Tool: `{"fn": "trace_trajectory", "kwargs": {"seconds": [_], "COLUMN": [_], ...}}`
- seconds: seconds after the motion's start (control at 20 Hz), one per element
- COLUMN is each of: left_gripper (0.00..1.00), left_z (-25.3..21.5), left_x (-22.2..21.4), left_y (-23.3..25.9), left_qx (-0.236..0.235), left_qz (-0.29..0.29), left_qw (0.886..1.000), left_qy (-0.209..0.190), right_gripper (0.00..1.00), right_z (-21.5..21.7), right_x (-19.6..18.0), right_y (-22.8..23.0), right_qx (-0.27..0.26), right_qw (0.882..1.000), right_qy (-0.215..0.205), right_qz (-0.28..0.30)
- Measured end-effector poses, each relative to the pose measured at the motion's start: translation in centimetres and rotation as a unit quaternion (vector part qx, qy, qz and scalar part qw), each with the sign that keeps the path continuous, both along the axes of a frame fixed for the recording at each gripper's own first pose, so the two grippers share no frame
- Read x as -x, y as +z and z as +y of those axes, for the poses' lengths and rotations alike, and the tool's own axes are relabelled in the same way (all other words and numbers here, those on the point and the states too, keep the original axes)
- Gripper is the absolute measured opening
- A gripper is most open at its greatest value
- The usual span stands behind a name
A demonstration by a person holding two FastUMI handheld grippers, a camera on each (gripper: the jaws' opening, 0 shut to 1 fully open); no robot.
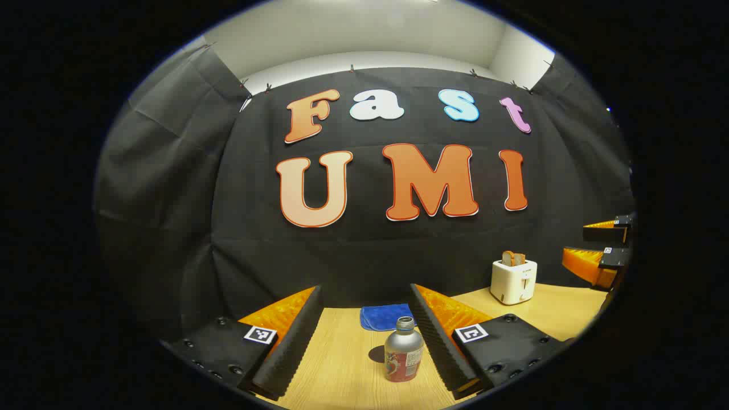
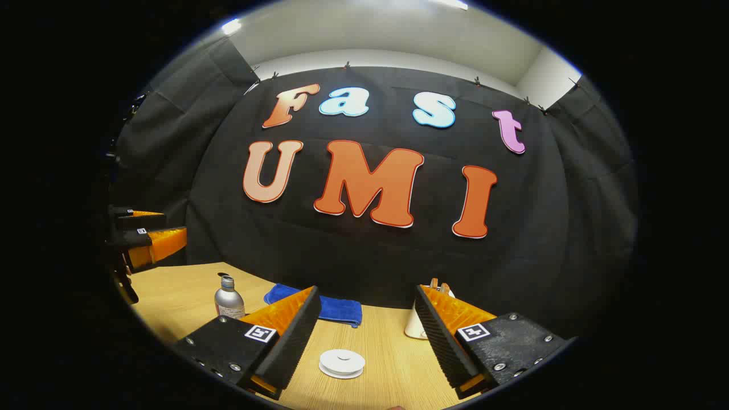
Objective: Open the teacup lid with one hand, grasp the water bottle and pour water into the teacup with the other hand; after pouring, place the water bottle on the coaster and then close the teacup lid.
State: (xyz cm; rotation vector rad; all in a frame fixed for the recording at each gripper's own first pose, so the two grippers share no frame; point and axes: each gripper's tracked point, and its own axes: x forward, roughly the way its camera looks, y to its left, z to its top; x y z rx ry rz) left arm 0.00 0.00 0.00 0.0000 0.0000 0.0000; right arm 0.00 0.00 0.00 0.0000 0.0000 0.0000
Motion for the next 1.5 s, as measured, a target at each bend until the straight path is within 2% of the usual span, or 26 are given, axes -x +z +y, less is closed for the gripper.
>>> {"fn": "trace_trajectory", "kwargs": {"seconds": [0.4,0.5,0.95,1.25,1.4,1.5], "left_gripper": [0.96,0.98,0.97,0.98,0.98,0.98], "left_z": [0.9,1.1,0.7,-0.1,-0.4,-0.5], "left_x": [-0.7,-0.9,-0.9,-0.6,-0.3,-0.2], "left_y": [-0.9,-1.3,-2.8,-3.4,-3.7,-4.2], "left_qx": [0.001,-0.002,0.016,0.007,-0.002,-0.001], "left_qz": [0.020,0.025,0.045,0.043,0.046,0.050], "left_qw": [1.000,1.000,0.999,0.999,0.999,0.999], "left_qy": [0.008,0.011,0.006,-0.008,-0.007,-0.008], "right_gripper": [0.97,1.00,1.00,0.91,0.90,0.86], "right_z": [-1.1,-1.2,0.0,3.0,3.9,4.5], "right_x": [-0.5,-0.4,-1.2,-3.3,-4.9,-5.3], "right_y": [-1.0,-1.0,-3.2,-8.1,-12.8,-16.1], "right_qx": [-0.010,-0.007,-0.025,-0.031,-0.025,-0.026], "right_qw": [1.000,1.000,0.999,0.994,0.989,0.982], "right_qy": [-0.005,-0.004,0.025,0.068,0.070,0.072], "right_qz": [0.019,0.017,0.041,0.075,0.129,0.174]}}
